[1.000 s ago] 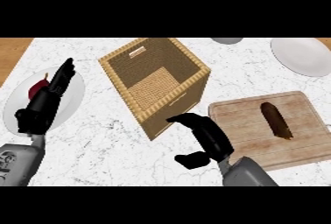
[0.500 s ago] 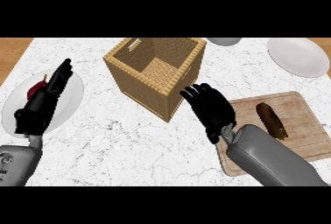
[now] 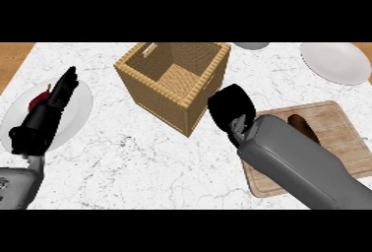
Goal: Pick the sweet potato from the cutting board and place it in the basket
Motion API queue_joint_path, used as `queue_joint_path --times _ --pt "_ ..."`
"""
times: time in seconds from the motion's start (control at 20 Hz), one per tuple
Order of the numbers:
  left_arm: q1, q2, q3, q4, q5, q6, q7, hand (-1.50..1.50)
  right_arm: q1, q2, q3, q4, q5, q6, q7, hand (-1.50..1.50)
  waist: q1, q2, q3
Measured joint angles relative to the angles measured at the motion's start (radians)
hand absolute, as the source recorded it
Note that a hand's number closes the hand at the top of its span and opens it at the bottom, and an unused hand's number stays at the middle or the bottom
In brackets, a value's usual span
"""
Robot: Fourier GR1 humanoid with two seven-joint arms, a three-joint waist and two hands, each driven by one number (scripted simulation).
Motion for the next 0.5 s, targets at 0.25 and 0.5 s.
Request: queue_joint_path --times 0.25,0.5 --pt "0.017 -0.014 0.004 -0.012 -0.018 0.006 -0.010 0.00 -0.028 0.024 -0.075 -0.001 -0.043 0.136 0.086 -1.50 -0.006 0.006 0.002" --pt "0.019 -0.028 0.011 -0.044 -0.029 0.002 0.026 0.00 0.010 -0.004 -0.097 -0.013 -0.029 0.187 0.087 -1.50 -0.005 0.010 0.003"
